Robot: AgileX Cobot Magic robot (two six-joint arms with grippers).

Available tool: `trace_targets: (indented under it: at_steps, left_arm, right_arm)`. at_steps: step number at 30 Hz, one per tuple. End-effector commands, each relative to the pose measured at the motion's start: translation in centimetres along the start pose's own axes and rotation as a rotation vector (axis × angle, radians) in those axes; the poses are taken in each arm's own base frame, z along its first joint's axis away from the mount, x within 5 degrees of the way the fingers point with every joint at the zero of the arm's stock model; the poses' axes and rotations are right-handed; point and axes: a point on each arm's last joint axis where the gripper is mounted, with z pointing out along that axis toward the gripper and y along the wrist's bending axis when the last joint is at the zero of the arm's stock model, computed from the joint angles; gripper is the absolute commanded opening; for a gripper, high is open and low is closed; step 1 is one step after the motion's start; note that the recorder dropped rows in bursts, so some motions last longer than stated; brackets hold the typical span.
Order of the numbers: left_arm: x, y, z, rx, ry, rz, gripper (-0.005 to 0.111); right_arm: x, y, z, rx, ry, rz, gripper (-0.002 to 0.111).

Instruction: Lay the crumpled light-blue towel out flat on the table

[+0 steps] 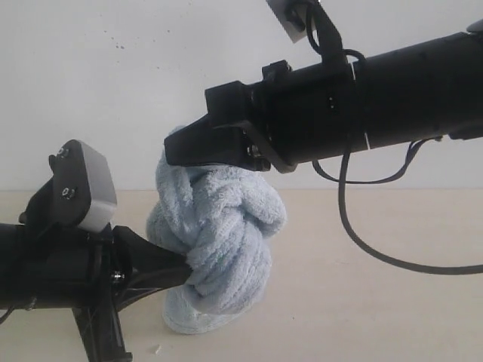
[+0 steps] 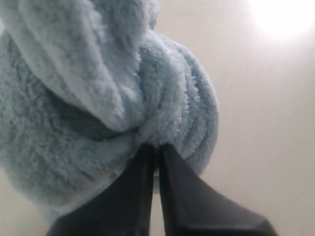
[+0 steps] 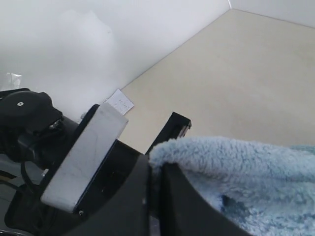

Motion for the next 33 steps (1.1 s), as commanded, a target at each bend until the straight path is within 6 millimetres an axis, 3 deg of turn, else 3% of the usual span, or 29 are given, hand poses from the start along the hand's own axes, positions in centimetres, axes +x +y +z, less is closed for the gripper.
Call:
trace_targets:
  at_steps: [1,4,6,23,33]
  left_arm:
    - [-0.5,-0.4,0.1,0.046,-0.032,0.007,0.023]
    - [-0.5,-0.7,0.0,0.08,-0.038,0.028,0.051]
    - [-0.6,-0.9,0.0,0.105,-0.054,0.028,0.062]
    - [-0.4,-0.7,1.0,0.119,-0.082,-0.083,0.051]
    - [-0.1,-0.6,1.4,0.114,-0.074,-0.115,0.05]
  right_arm:
    - [-0.3,0.4,-0.3,-0.02,-0.014,-0.014,0.0]
    - [-0.3,0.4,-0.3,-0.02,-0.014,-0.014,0.0]
    - [-0.3,0.4,-0.3,-0.02,-0.014,-0.014,0.0]
    - [-0.2,1.1,-0.2,-0.082,-0.003,0.001,0.0]
    - [0.6,3.7,1.3,-0.186,0.041,-0.02,0.0]
